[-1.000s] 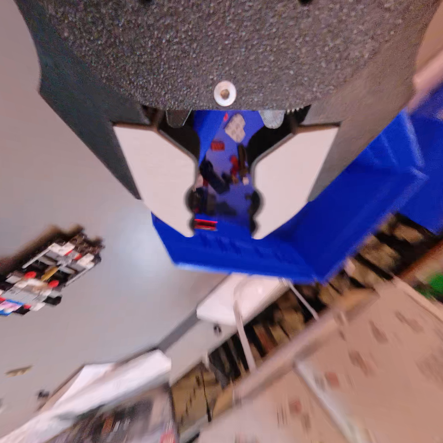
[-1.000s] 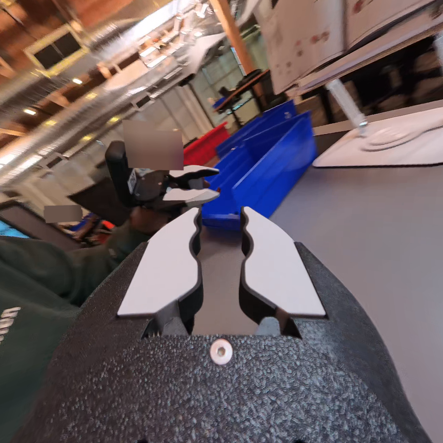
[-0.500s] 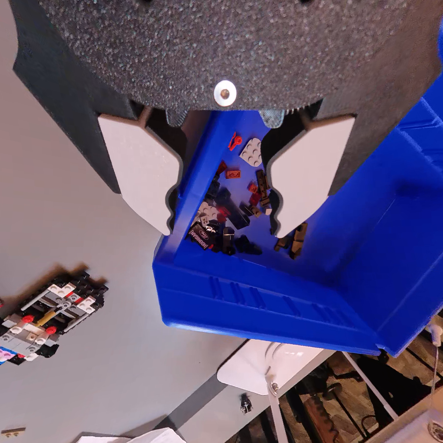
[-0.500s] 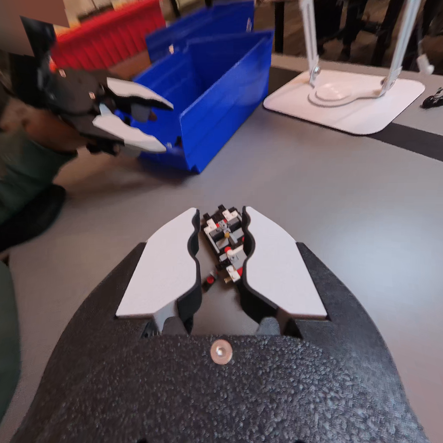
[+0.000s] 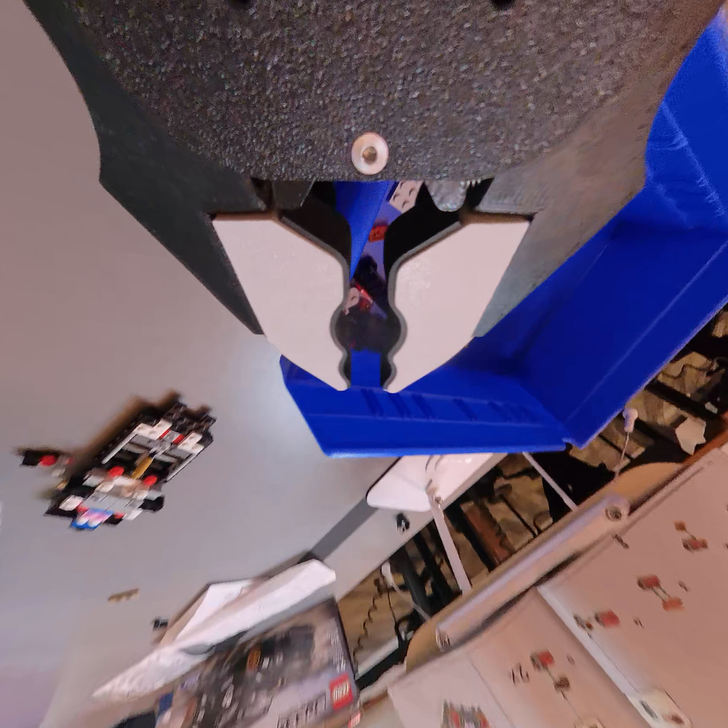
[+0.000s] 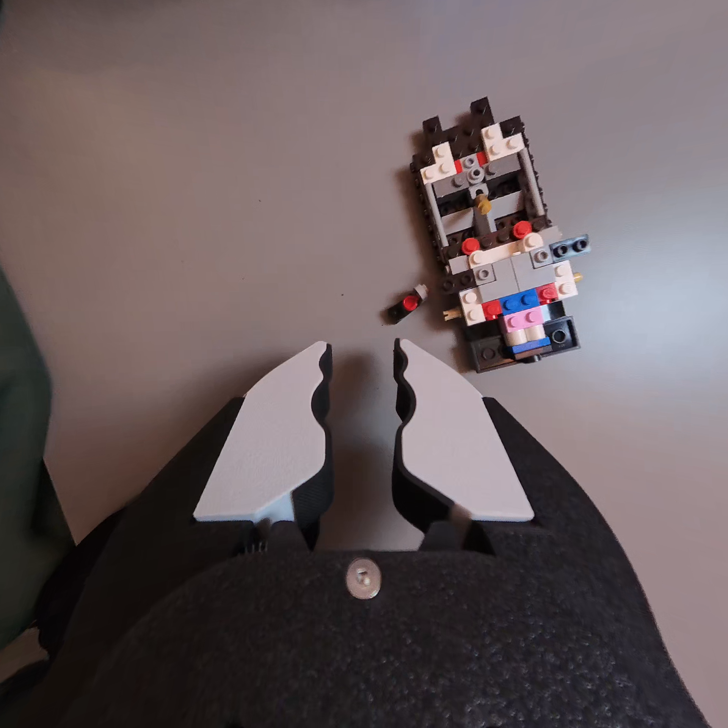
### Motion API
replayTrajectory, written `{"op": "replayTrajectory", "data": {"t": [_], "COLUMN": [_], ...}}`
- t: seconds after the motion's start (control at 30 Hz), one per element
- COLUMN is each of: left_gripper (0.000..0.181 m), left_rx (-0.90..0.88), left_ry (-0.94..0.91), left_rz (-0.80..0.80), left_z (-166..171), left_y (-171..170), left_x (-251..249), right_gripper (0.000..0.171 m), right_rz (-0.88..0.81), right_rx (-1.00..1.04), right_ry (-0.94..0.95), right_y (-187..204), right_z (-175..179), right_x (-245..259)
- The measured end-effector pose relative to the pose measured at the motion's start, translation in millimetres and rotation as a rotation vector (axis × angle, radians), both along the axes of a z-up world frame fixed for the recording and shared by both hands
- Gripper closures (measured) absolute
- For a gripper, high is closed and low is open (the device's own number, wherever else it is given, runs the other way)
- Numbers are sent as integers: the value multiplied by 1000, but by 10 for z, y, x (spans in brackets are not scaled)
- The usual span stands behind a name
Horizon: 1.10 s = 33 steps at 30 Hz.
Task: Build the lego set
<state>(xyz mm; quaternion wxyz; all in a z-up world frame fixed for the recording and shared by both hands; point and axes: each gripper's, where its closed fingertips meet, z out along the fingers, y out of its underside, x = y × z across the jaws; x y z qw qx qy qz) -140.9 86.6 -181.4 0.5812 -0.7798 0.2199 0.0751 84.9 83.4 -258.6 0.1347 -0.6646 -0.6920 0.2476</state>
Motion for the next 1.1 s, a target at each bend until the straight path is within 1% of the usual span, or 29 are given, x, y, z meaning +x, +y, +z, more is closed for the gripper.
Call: {"op": "replayTrajectory", "data": {"t": [0.07, 0.13, 0.17, 0.2, 0.23, 0.27, 0.3, 0.33, 0.37, 0.43, 0.47, 0.5, 0.53, 0.6, 0.67, 0.7, 0.73, 0.83, 0.97, 1.0, 1.1], "left_gripper": [181, 181, 181, 181, 181, 181, 181, 181, 181, 181, 181, 181, 181, 181, 181, 181, 181, 181, 181, 181, 181], "left_rx": [58, 99, 120, 142, 161, 180, 200, 216, 228, 254, 265, 276, 286, 296, 304, 307, 311, 332, 336, 327, 302], "left_ry": [-21, -41, -55, -64, -60, -50, -39, -30, -24, -19, -22, -30, -41, -68, -102, -119, -133, -153, -212, -224, -235], "left_rz": [-34, -62, -84, -103, -118, -134, -147, -161, -178, -195, -194, -191, -185, -159, -142, -132, -133, -127, -136, -135, -129], "left_z": [65, 114, 138, 164, 178, 185, 191, 191, 185, 185, 188, 195, 200, 207, 225, 238, 250, 285, 303, 294, 251], "left_y": [-27, -53, -71, -90, -106, -122, -137, -150, -162, -171, -170, -168, -161, -139, -122, -117, -117, -121, -101, -91, -70], "left_x": [78, 163, 221, 276, 322, 370, 413, 456, 503, 565, 578, 583, 581, 546, 506, 482, 467, 409, 393, 387, 362], "right_gripper": [143, 147, 154, 164, 171, 171, 171, 171, 171, 171, 171, 171, 171, 171, 171, 171, 171, 171, 171, 169, 150], "right_rz": [-1, -25, -46, -56, -74, -113, -171, -224, -257, -247, -214, -186, -176, -185, -250, -265, -269, -254, -220, -212, -192], "right_rx": [1, 21, 62, 134, 257, 403, 536, 633, 706, 844, 890, 893, 859, 679, 457, 379, 343, 408, 372, 377, 414], "right_ry": [-7, 15, 53, 135, 283, 495, 735, 945, 1050, 1032, 1040, 1047, 1046, 1027, 1017, 1015, 1011, 997, 1038, 1037, 950], "right_y": [6, 73, 151, 242, 358, 462, 511, 482, 417, 257, 129, 4, -80, -156, -78, -30, 23, 163, 181, 190, 246], "right_z": [-21, -5, 38, 138, 338, 653, 1049, 1408, 1614, 1645, 1612, 1550, 1474, 1321, 1237, 1211, 1188, 1137, 1208, 1210, 1060], "right_x": [-13, -34, -66, -138, -261, -381, -433, -414, -398, -561, -694, -843, -992, -1247, -1375, -1402, -1408, -1316, -1212, -1199, -1220]}}
